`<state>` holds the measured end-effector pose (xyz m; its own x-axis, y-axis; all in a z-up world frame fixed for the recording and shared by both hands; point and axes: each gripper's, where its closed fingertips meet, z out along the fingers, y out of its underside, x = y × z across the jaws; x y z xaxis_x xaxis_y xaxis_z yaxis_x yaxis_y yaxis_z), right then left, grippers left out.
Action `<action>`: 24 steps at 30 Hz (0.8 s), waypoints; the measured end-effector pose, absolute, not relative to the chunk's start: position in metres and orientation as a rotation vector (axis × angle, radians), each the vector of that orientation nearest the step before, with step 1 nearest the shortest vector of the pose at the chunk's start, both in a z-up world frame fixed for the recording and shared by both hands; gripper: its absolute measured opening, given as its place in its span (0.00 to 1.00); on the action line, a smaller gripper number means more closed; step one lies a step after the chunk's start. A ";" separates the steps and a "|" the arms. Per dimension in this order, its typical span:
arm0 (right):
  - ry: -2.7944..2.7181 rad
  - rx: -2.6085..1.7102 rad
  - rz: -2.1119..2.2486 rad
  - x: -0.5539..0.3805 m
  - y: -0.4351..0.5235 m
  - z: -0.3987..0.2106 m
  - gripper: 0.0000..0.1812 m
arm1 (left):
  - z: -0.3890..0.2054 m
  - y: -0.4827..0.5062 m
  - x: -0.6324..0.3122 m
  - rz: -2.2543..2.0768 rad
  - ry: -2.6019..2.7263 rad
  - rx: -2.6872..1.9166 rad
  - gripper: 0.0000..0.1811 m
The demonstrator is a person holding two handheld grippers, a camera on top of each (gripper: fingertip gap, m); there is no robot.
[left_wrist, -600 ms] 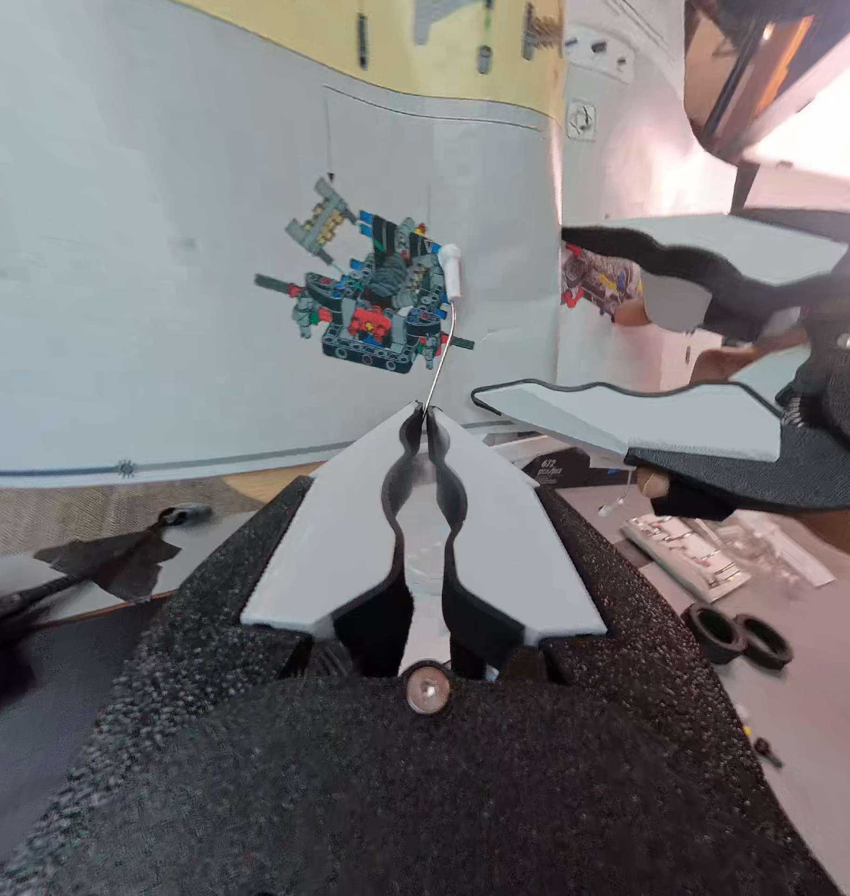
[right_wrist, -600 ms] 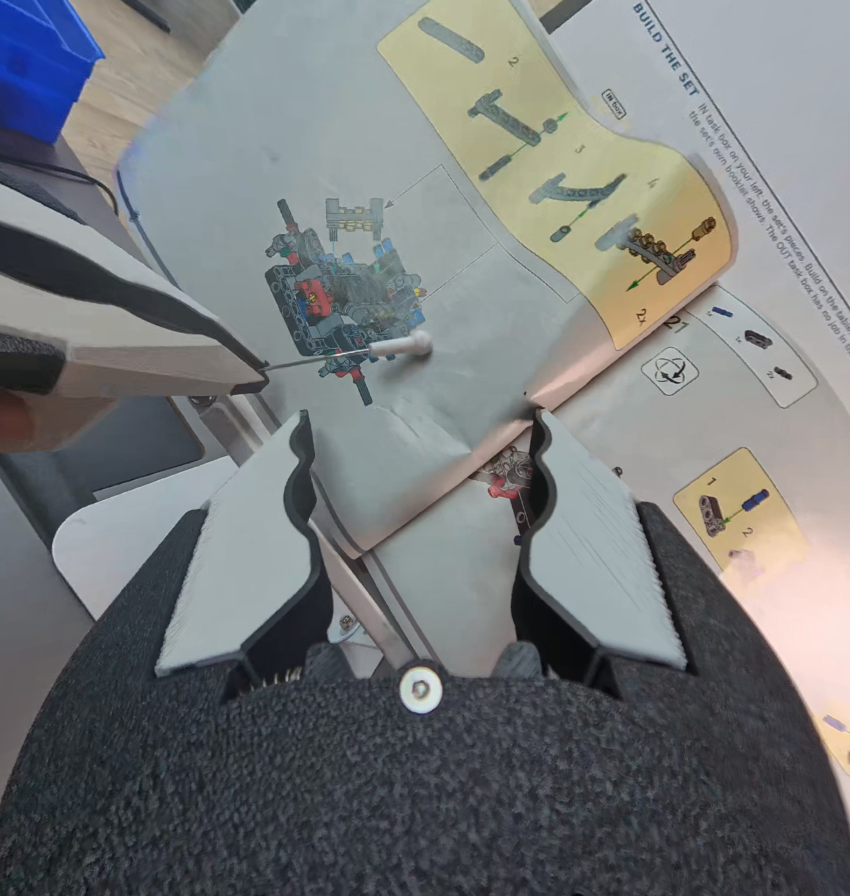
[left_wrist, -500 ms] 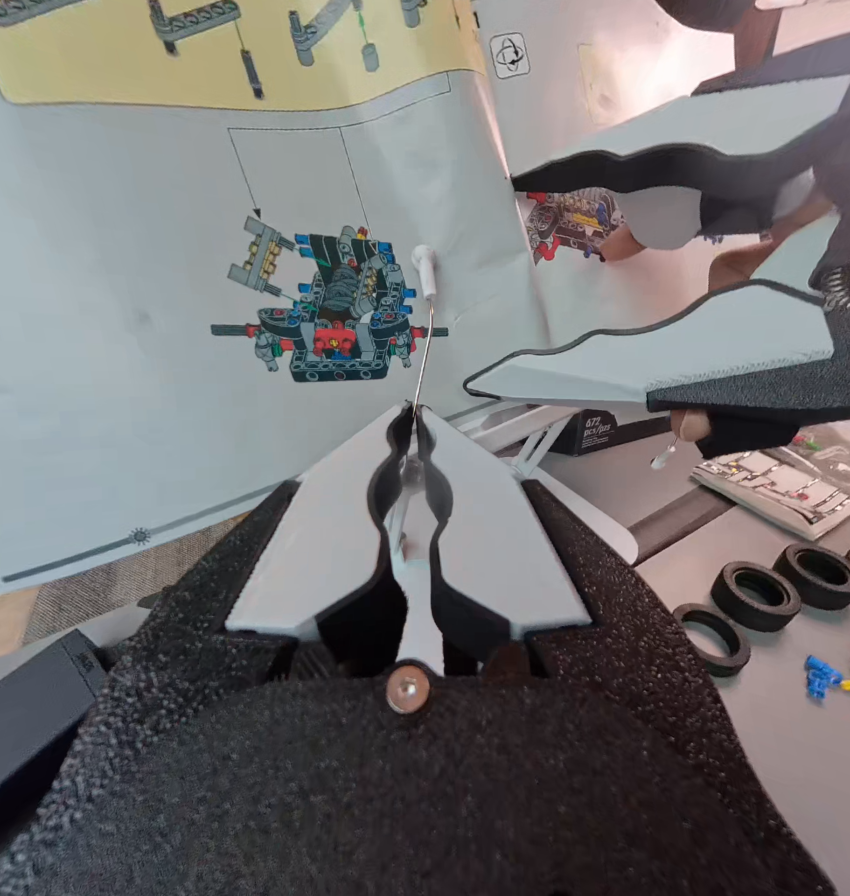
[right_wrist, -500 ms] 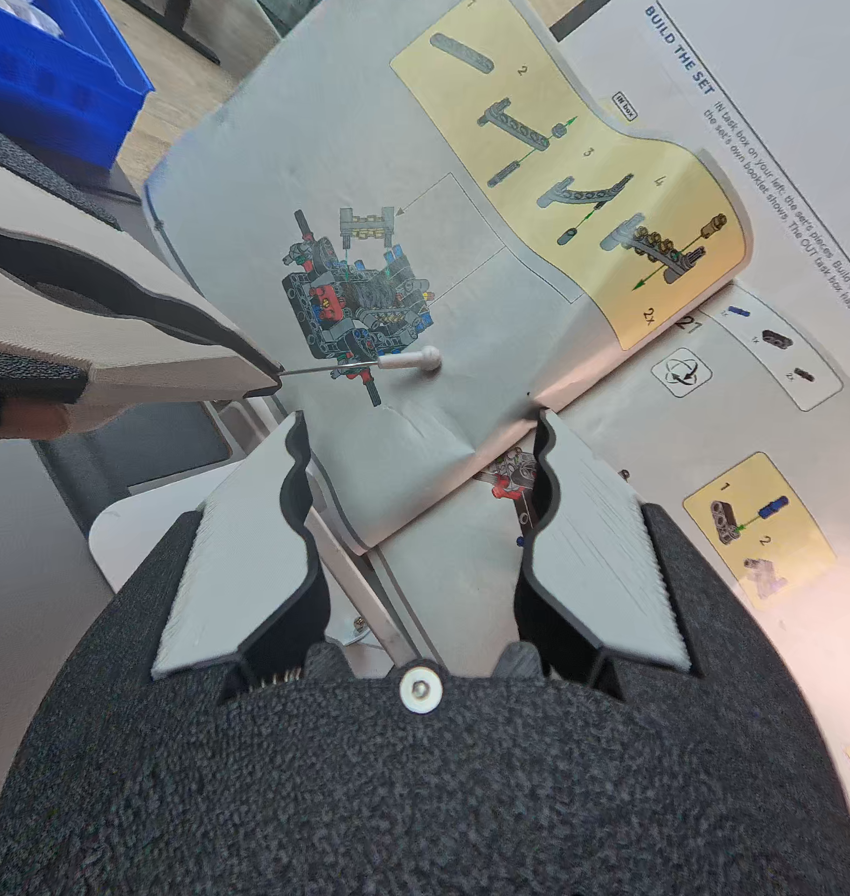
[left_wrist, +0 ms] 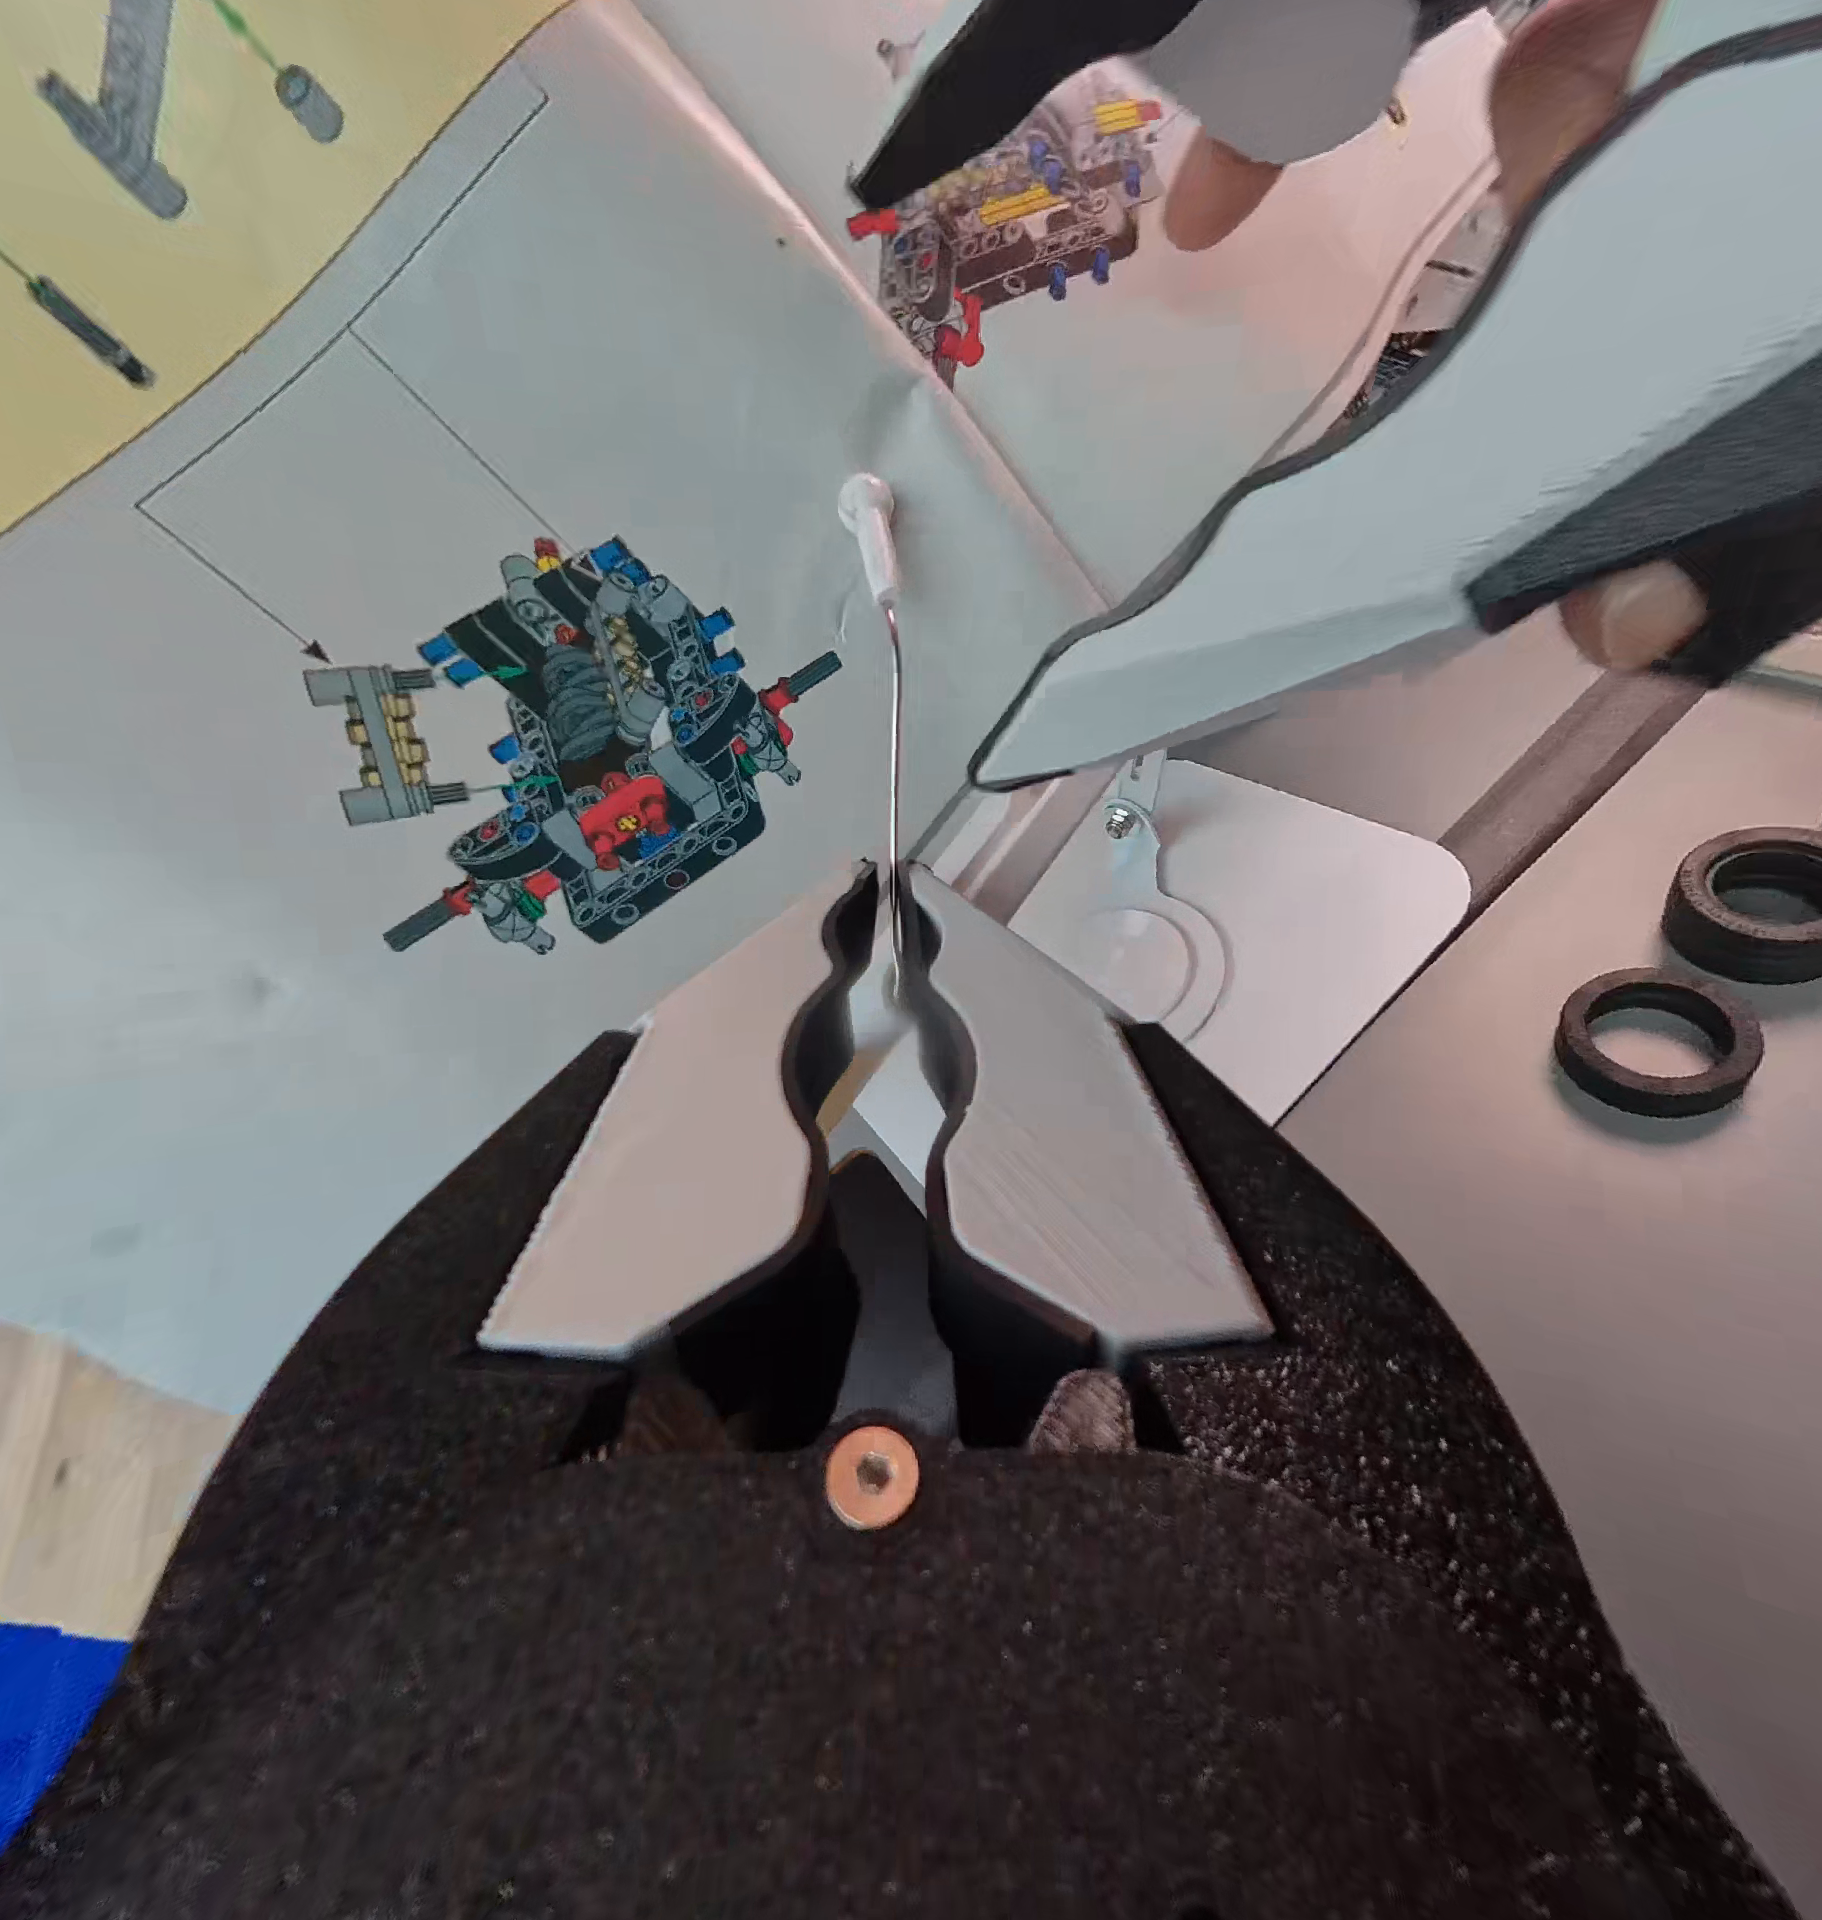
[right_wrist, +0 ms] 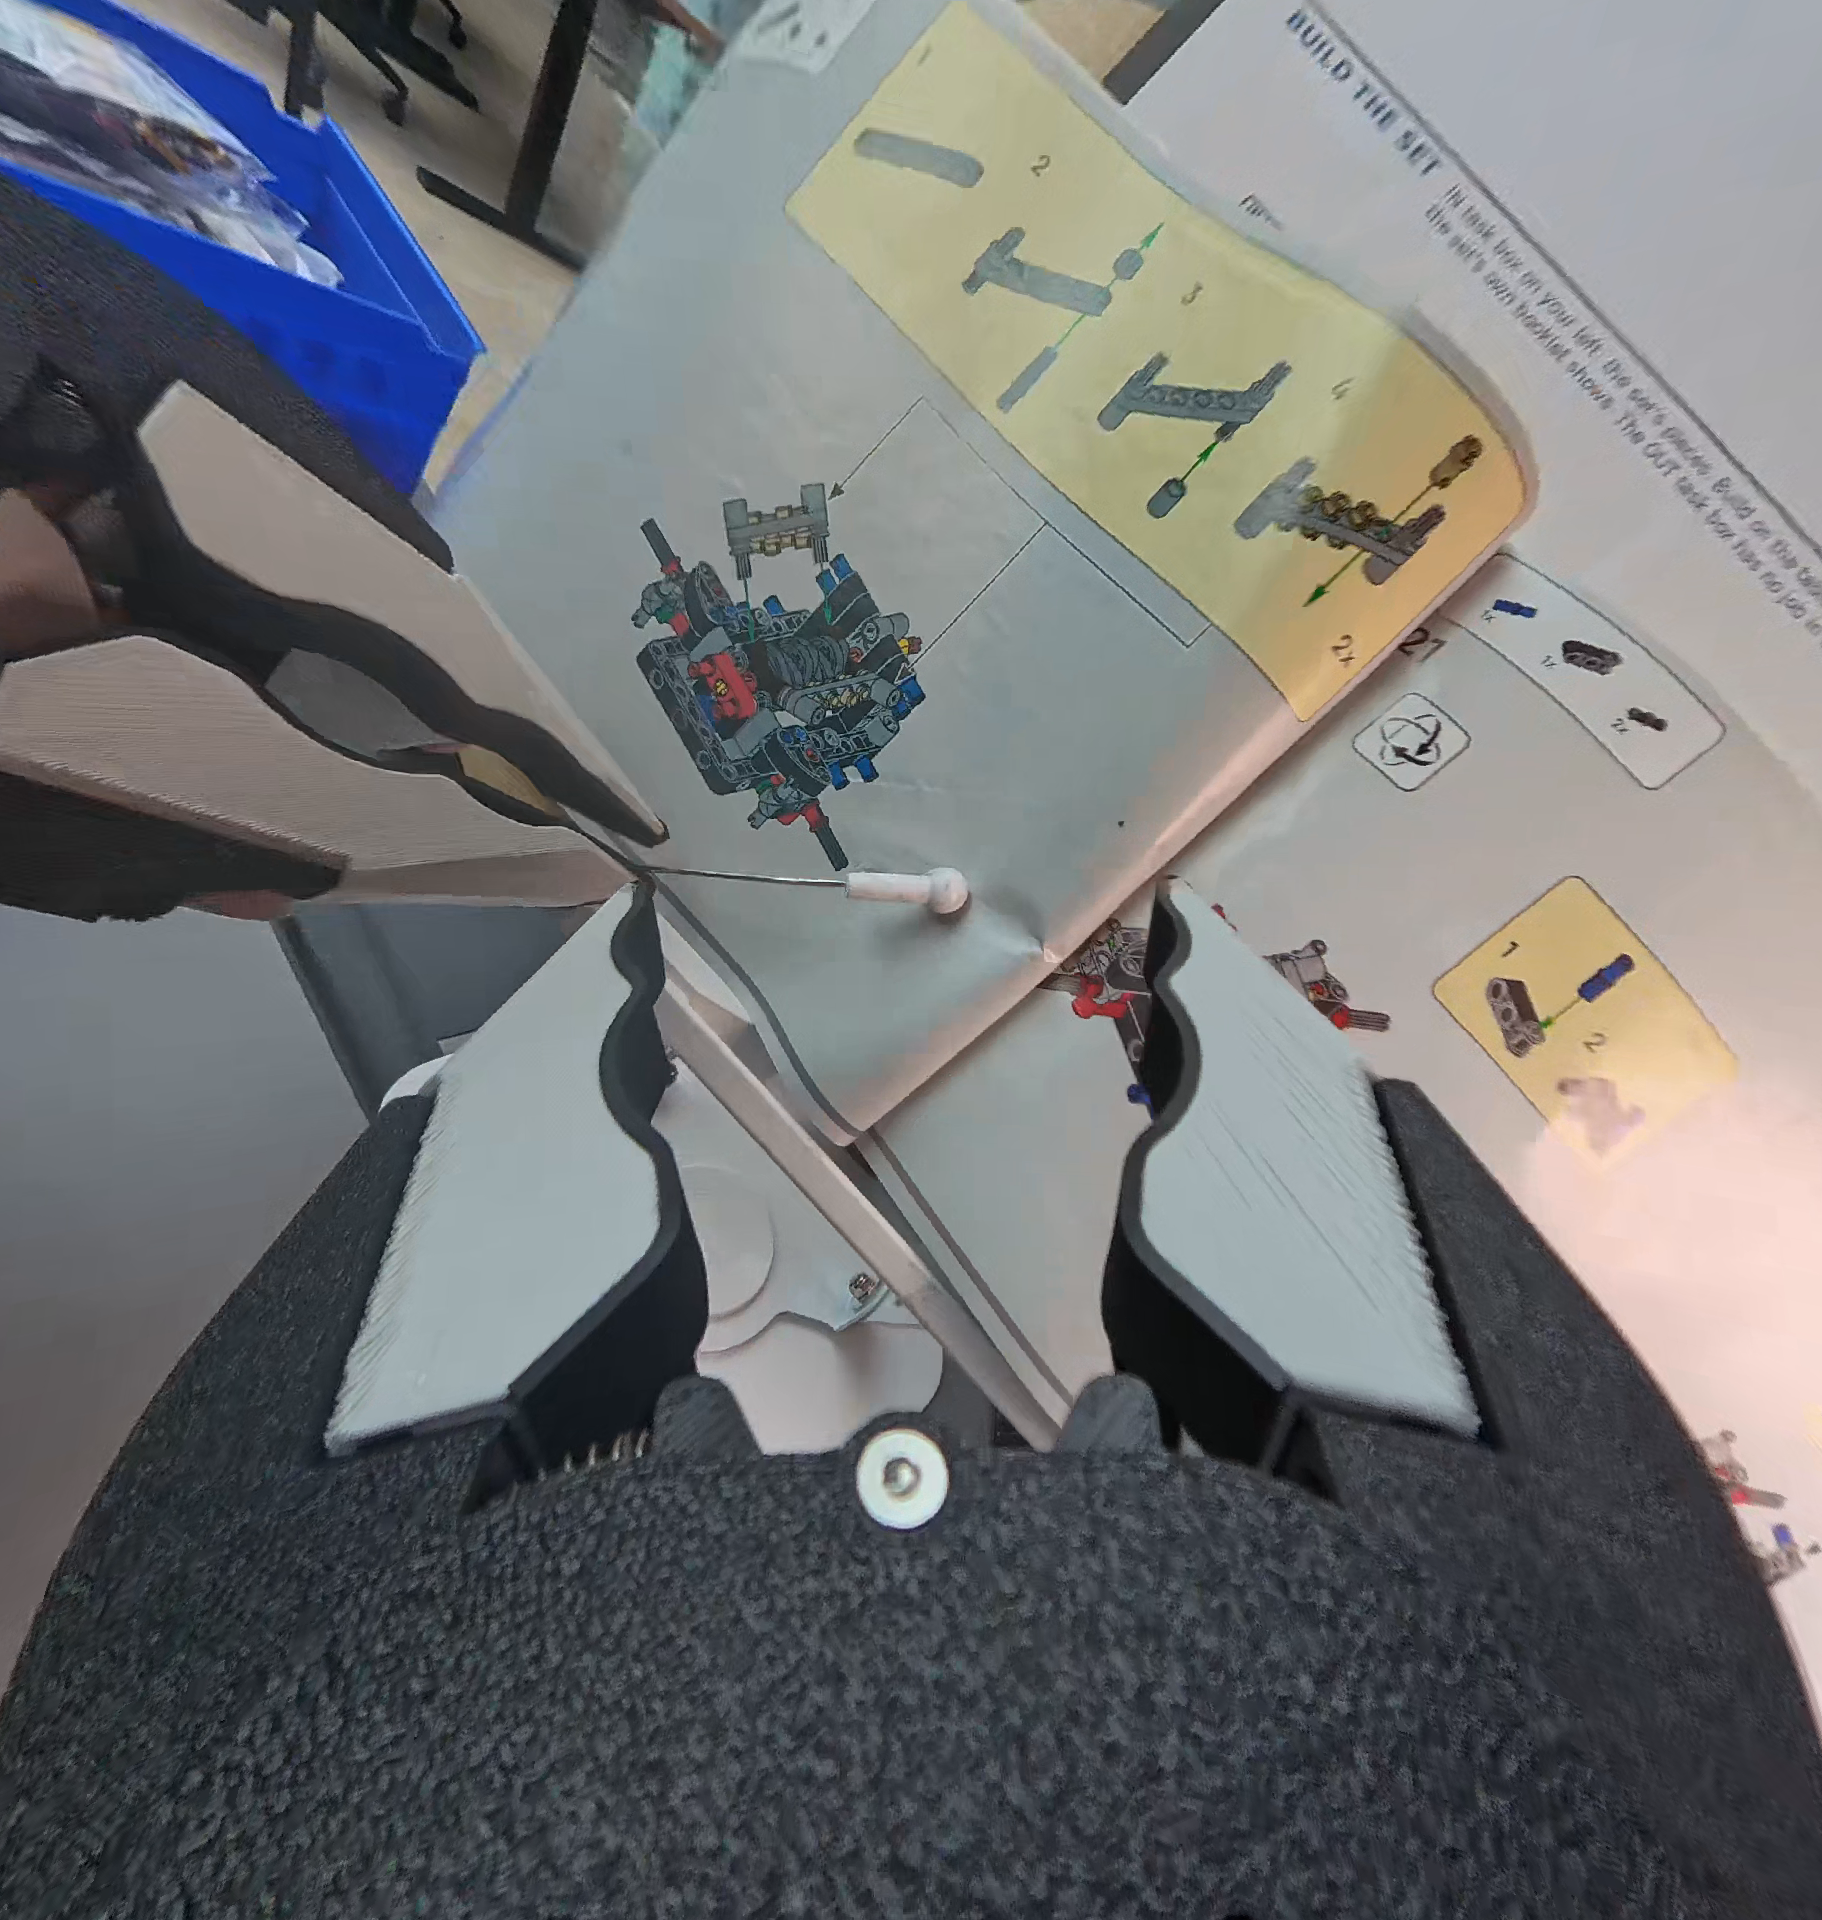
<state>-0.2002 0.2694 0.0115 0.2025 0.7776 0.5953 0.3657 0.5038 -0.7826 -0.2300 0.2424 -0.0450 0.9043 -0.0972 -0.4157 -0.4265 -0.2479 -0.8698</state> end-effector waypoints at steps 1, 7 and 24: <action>-1.376 -1.067 0.403 -0.190 0.264 0.018 0.50 | -0.045 0.242 -0.234 0.303 0.336 -1.823 0.06; -1.354 -1.120 0.534 -0.102 0.217 0.007 0.50 | -0.043 0.243 -0.241 0.125 0.164 -1.781 0.13; -1.174 -1.434 0.695 0.105 0.111 -0.091 0.40 | -0.006 0.202 -0.206 0.030 0.267 -1.693 0.19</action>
